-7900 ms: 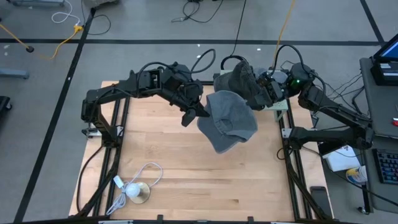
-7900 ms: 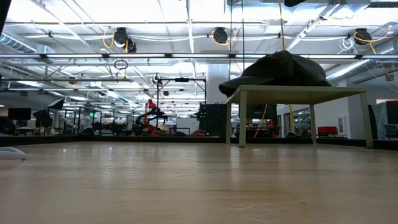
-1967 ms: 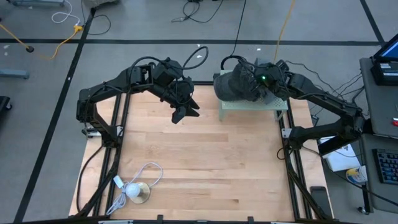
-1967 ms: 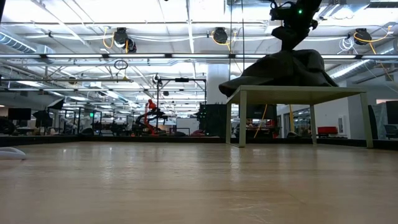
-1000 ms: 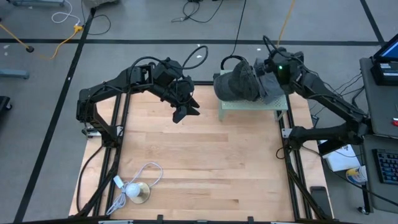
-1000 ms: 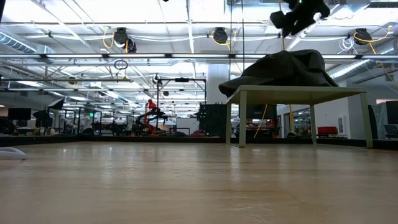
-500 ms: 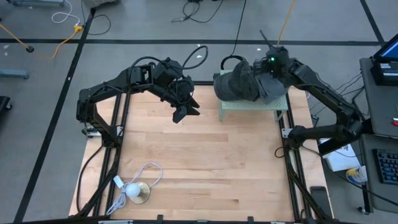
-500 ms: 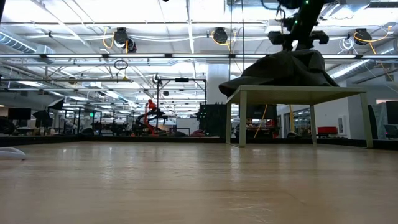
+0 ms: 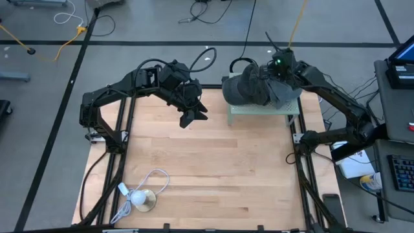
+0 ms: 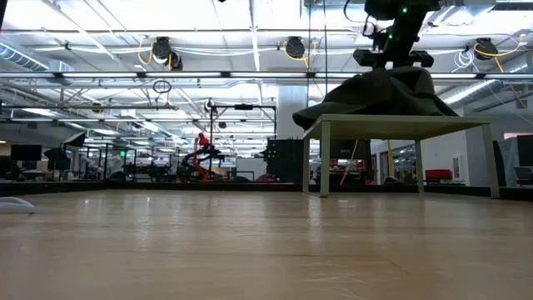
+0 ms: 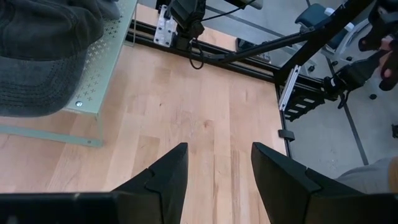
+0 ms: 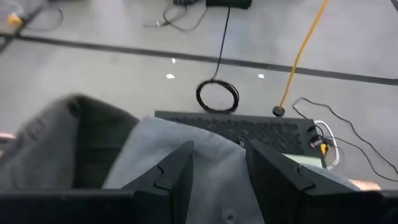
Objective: Pick & Place hat
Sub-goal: Stack the gray cap on the gray cap on the shelf, then return to Home Position
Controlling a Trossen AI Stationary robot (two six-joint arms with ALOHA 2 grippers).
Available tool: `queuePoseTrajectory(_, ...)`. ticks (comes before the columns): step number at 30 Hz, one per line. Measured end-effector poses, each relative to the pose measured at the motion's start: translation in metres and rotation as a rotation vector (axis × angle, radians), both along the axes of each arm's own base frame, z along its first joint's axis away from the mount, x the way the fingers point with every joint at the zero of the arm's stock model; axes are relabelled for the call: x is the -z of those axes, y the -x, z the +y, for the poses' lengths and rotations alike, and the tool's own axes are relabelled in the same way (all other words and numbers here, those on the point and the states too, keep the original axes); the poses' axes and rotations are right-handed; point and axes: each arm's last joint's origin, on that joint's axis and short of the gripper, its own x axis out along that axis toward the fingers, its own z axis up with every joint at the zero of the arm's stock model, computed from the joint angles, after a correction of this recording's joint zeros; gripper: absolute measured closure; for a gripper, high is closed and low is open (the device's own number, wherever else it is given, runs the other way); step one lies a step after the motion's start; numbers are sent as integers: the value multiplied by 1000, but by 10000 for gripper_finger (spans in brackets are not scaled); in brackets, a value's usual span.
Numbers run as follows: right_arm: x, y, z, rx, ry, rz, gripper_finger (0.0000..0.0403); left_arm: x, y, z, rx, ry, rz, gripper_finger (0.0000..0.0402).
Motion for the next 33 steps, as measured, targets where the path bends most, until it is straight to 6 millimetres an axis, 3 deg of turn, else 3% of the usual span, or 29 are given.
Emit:
queuePoseTrajectory(10, -37, 14, 16, -59, 210, -96, 264, -4, -3, 1, 3, -14, -49, 222)
queuePoseTrajectory(14, -48, 13, 24, -177, 251, -180, 264, -7, -5, 1, 2, -24, -95, 222)
queuePoseTrajectory(22, -59, -9, 50, -629, 202, -392, 264, -11, -7, 2, 43, -99, -148, 222)
queuePoseTrajectory(28, -78, -36, 86, -1057, 263, -595, 264, -23, -7, 1, 71, -156, -267, 222)
queuePoseTrajectory(33, -90, -49, 116, -1245, 373, -655, 264, -31, -10, 0, 143, -173, -378, 222)
